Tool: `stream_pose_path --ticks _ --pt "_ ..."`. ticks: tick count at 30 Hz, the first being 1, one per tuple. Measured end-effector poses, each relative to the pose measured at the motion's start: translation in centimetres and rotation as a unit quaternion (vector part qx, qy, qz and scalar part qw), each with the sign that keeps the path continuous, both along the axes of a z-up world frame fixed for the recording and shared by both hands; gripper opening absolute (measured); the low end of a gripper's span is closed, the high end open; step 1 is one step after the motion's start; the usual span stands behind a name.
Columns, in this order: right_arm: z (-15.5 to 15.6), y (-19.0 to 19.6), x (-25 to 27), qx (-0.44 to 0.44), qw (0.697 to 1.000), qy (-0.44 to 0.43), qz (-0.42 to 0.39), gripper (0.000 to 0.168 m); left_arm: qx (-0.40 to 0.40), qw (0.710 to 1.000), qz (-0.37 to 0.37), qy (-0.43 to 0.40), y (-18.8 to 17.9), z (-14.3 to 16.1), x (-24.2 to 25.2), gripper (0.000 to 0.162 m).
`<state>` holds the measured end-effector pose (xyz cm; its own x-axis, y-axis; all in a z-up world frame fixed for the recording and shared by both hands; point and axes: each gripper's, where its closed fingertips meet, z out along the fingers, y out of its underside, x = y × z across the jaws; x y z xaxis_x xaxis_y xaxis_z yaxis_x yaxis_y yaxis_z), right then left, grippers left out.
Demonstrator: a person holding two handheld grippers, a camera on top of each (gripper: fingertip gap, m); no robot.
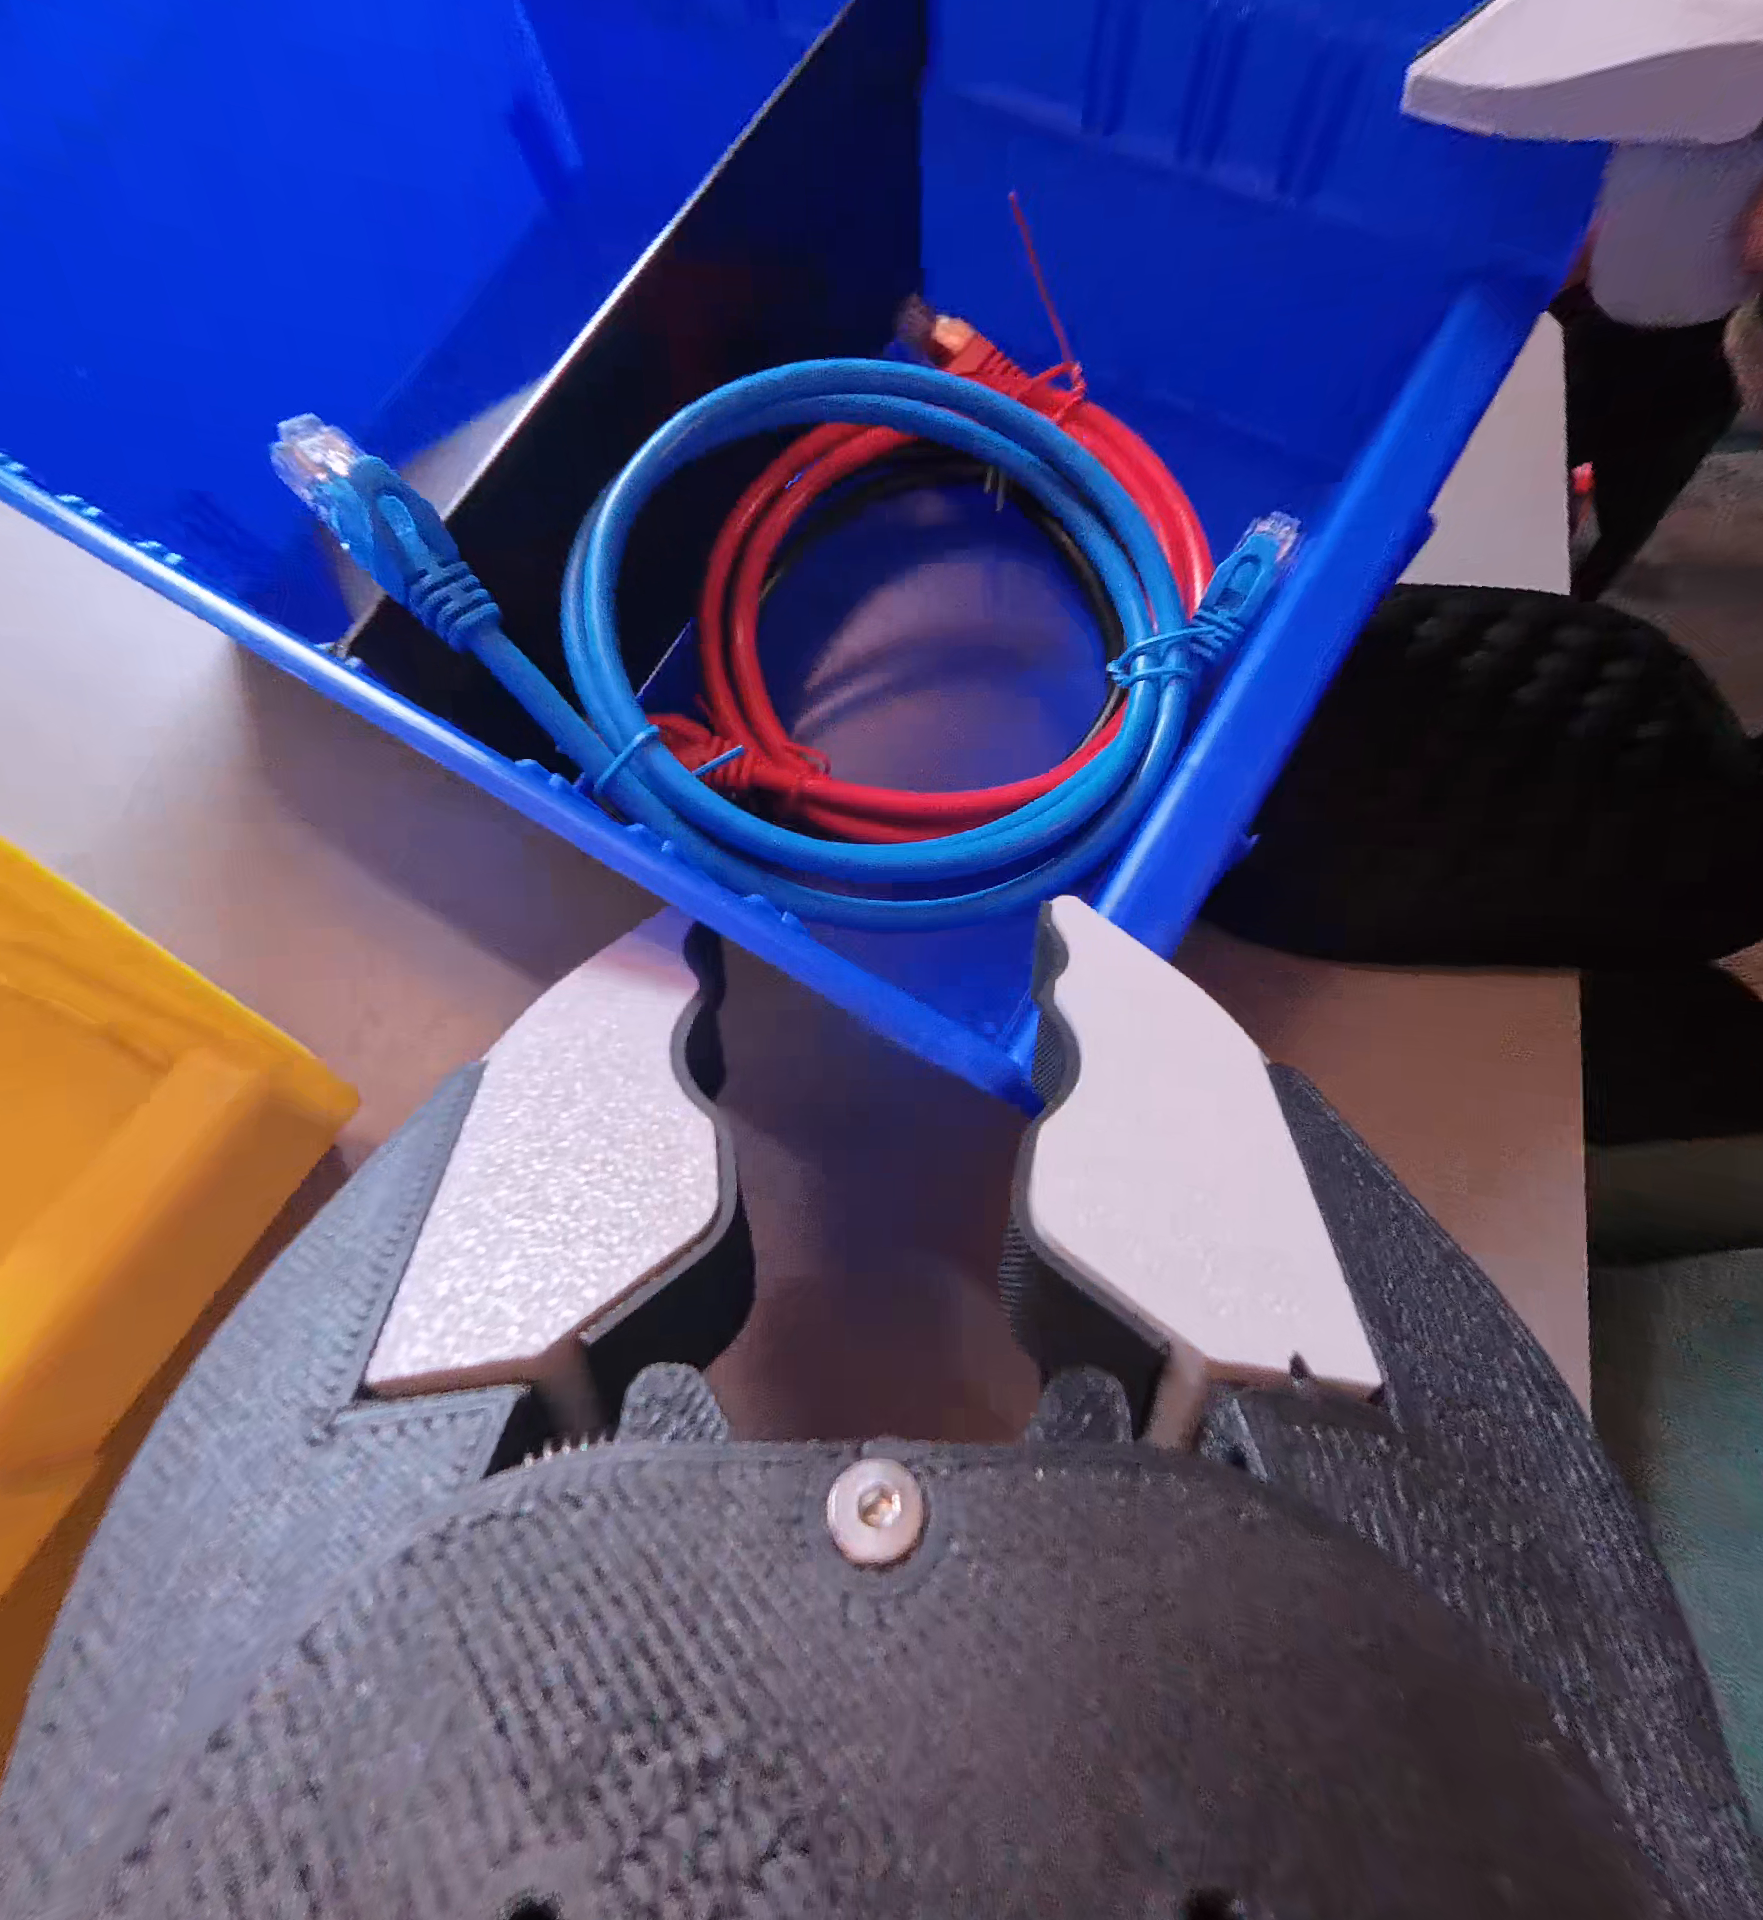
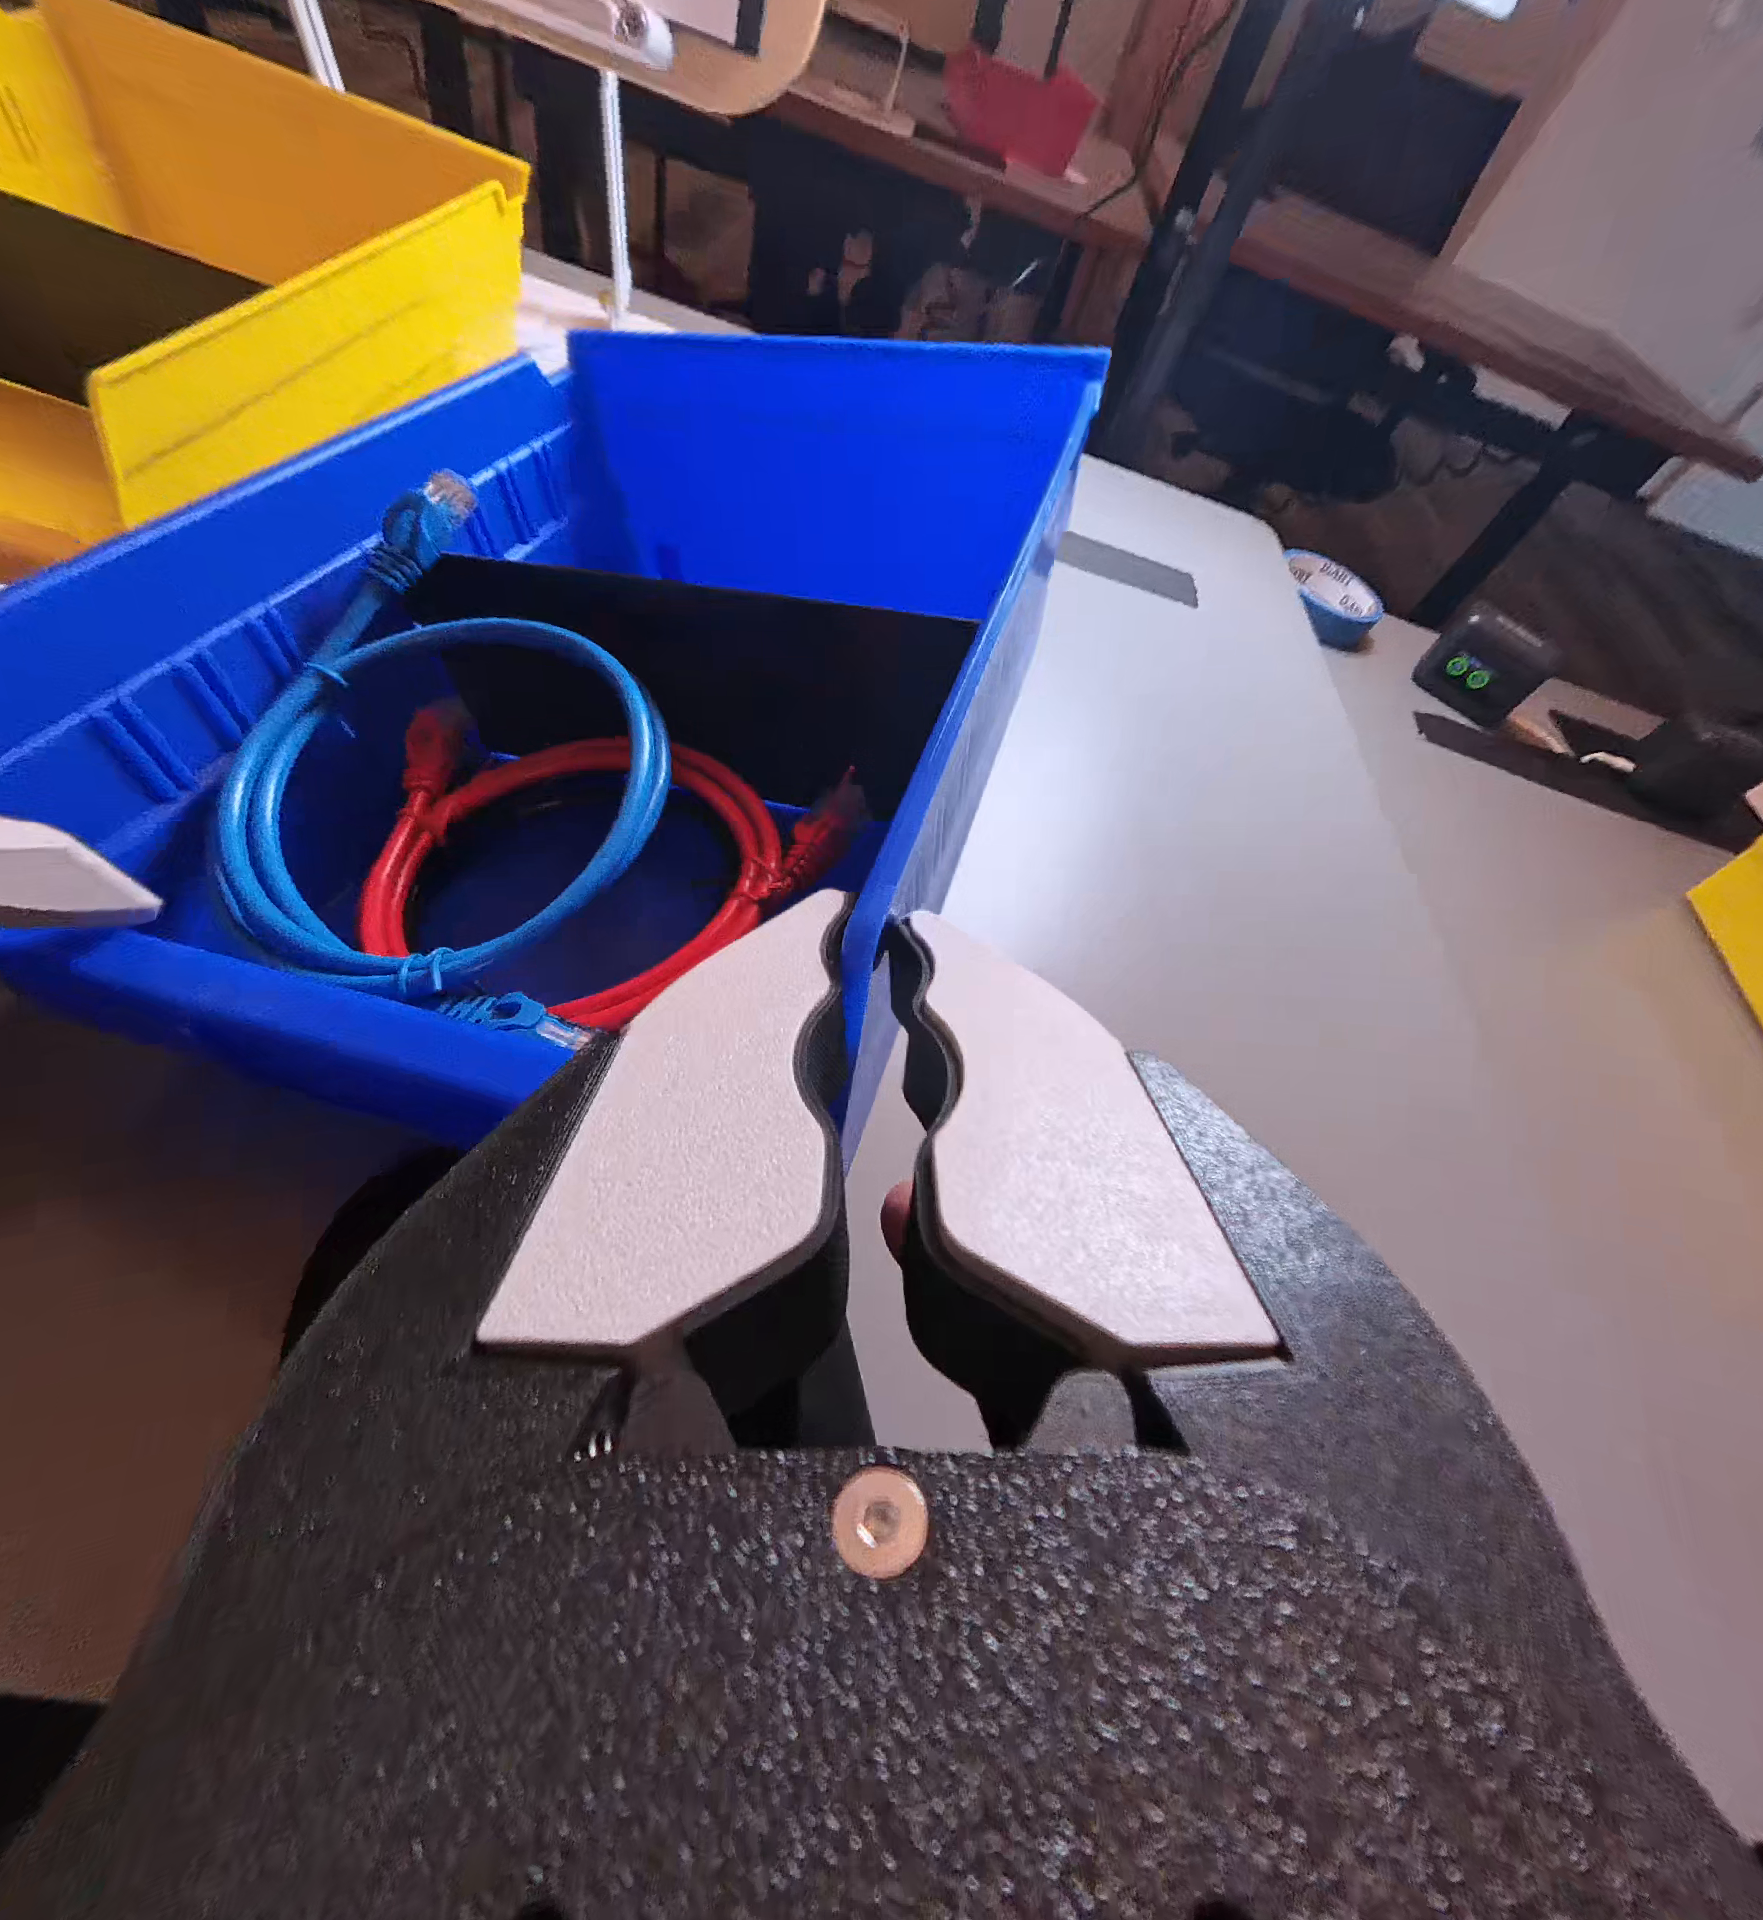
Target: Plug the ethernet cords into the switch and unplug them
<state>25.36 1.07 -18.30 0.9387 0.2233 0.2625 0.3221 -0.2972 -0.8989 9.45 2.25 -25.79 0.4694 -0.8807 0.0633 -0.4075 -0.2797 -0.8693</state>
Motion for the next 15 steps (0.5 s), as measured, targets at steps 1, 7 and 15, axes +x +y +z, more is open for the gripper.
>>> stream_pose_path --ticks 1,7,15 --pt "0.2 -0.5 0.0 0.008 1.0 -0.005 -0.004 0.005 0.001 1.0 0.0 0.001 -0.2 0.0 0.1 0.055" --pt "0.6 -2.6 0.1 0.038 0.999 0.003 -0.011 0.007 0.075 0.997 0.024 -0.009 -0.2 2.8 -0.4 0.033" --pt "8.2 -2.8 -4.3 0.141 0.988 0.041 0.044 0.008 0.219 0.972 0.09 -0.003 -1.1 13.3 -5.8 0.027"
